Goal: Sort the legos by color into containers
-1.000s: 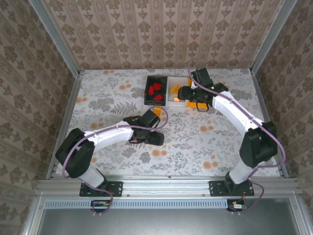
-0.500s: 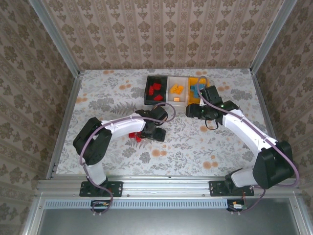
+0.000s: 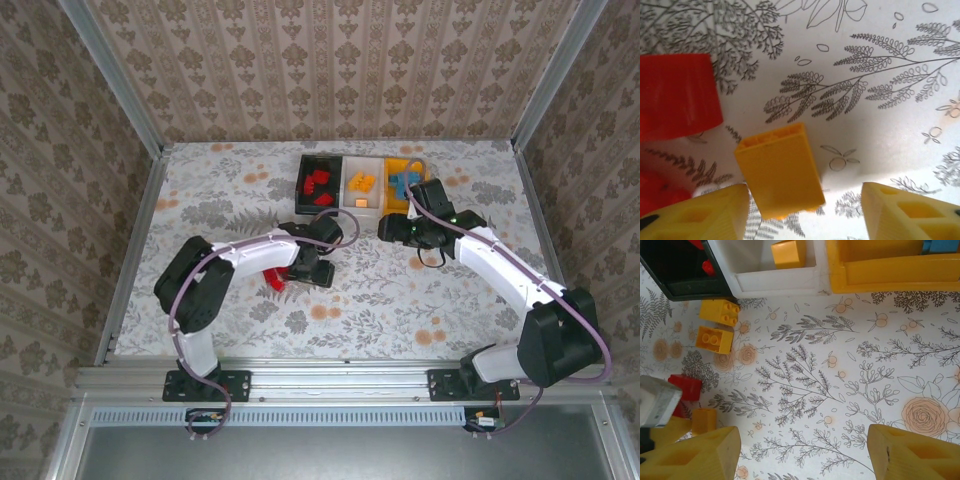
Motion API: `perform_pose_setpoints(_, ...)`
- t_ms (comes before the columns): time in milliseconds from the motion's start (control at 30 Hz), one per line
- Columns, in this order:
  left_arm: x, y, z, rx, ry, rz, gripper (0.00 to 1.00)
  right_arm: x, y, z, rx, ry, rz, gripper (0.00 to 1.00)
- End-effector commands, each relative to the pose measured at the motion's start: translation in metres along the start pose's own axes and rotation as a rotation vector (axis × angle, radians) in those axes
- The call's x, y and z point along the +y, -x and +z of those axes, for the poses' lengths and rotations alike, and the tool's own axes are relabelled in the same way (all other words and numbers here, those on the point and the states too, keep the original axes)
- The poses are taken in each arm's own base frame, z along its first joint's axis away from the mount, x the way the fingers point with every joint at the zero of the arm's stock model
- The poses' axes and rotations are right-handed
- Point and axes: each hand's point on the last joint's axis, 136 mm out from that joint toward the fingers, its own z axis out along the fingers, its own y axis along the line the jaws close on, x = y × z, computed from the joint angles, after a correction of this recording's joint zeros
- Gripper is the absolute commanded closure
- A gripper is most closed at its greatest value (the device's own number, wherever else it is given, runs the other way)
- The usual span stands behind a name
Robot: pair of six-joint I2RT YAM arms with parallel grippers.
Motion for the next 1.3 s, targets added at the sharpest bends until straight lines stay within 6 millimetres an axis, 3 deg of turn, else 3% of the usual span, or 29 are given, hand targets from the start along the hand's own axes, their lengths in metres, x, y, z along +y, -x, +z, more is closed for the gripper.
perform_pose_setpoints(0,-0.001,-0.003,0.015,0.051,0.001,0.032,0.43,-0.001,-0.003,0.001,0.005,0.013,0.023,0.31)
perform_pose_setpoints(167,-0.011,0.001,0.019,0.058,-0.026,0.051,0.50,-0.001,-0.003,-0.002,0.001,0.011,0.033,0.31)
perform_pose_setpoints(367,-0.025,0.018,0.001,0.008,-0.067,0.076,0.59,0.000,-0.004,-0.005,-0.003,0.018,0.045,0.31)
perform_pose_setpoints(567,-0.042,0.064,-0.038,-0.073,-0.108,0.151,0.61,-0.002,-0.009,-0.007,0.001,0.022,0.055,0.31)
perform_pose_setpoints(700,-0.056,0.114,-0.074,-0.169,-0.143,0.202,0.61,-0.007,-0.019,-0.010,0.006,0.013,0.060,0.31)
perform_pose_setpoints(800,-0.062,0.146,-0.090,-0.230,-0.164,0.215,0.61,-0.013,-0.029,-0.013,0.016,0.005,0.068,0.31)
perform_pose_setpoints(1000,-0.070,0.200,-0.102,-0.327,-0.238,0.201,0.61,-0.032,-0.057,-0.025,0.031,-0.034,0.078,0.31)
perform_pose_setpoints(1267,-0.077,0.250,-0.104,-0.431,-0.266,0.213,0.61,-0.054,-0.090,-0.035,0.041,-0.070,0.104,0.31)
